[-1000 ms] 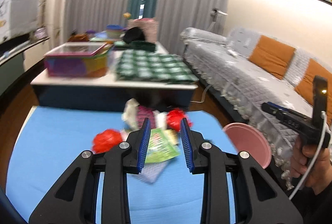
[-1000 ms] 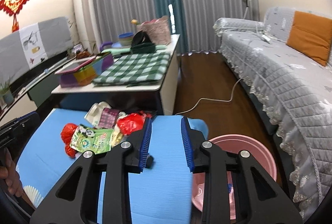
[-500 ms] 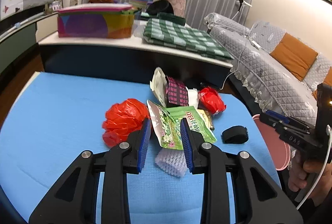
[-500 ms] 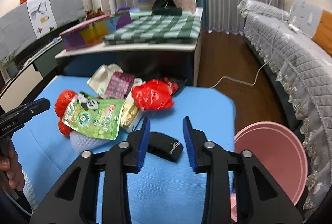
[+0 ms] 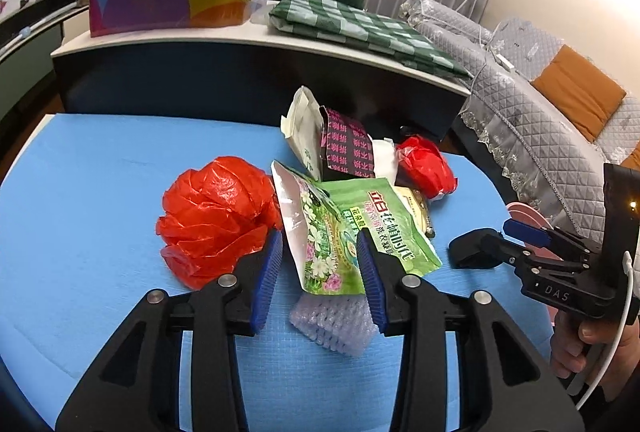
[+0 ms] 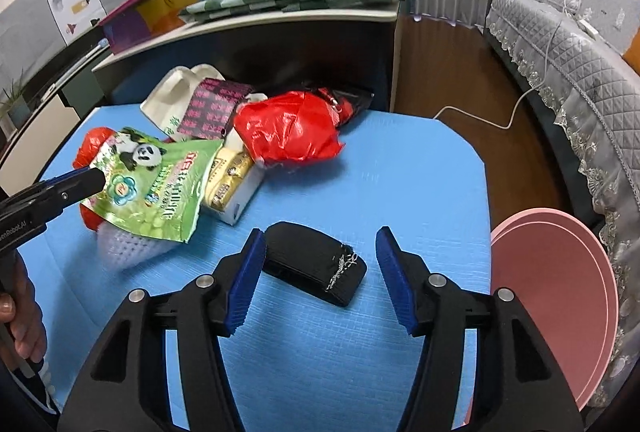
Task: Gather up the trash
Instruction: 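Grasp the black pouch with the right gripper while the left gripper approaches the green snack packet, then close the left gripper on the green snack packet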
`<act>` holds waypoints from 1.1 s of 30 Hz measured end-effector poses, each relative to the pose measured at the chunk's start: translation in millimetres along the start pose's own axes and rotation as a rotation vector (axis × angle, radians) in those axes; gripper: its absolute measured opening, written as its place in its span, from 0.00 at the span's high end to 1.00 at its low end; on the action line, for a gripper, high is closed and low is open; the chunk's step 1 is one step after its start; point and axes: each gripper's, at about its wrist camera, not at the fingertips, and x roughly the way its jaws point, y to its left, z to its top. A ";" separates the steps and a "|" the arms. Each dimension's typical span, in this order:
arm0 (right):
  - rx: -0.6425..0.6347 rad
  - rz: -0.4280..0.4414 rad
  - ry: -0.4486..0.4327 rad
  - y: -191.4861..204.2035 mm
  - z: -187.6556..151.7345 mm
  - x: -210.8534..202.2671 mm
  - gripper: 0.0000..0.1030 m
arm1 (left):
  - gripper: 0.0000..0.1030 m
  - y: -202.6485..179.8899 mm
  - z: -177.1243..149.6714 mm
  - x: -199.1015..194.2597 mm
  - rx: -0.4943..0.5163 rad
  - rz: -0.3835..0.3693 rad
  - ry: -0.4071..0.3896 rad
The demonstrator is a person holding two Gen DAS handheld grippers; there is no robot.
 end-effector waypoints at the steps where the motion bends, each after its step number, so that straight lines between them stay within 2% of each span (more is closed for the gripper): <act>1: -0.001 -0.002 0.007 0.1 -0.1 2.0 0.44 | 0.62 -0.3 0.2 1.2 0.001 0.000 0.003; 5: -0.010 -0.009 0.031 0.8 -0.7 8.9 0.45 | 0.63 -1.5 0.5 4.8 0.008 -0.003 0.018; 8: -0.020 -0.017 0.053 2.0 -2.4 13.5 0.52 | 0.70 -2.5 -0.3 6.0 0.015 -0.005 0.029; 16: -0.045 -0.013 0.060 3.4 -4.5 11.1 0.85 | 0.72 -6.8 -0.4 0.1 0.038 -0.002 0.012; 33: -0.012 -0.028 -0.099 -1.5 3.6 -41.4 0.87 | 0.74 -23.7 3.4 -27.0 0.106 0.015 -0.065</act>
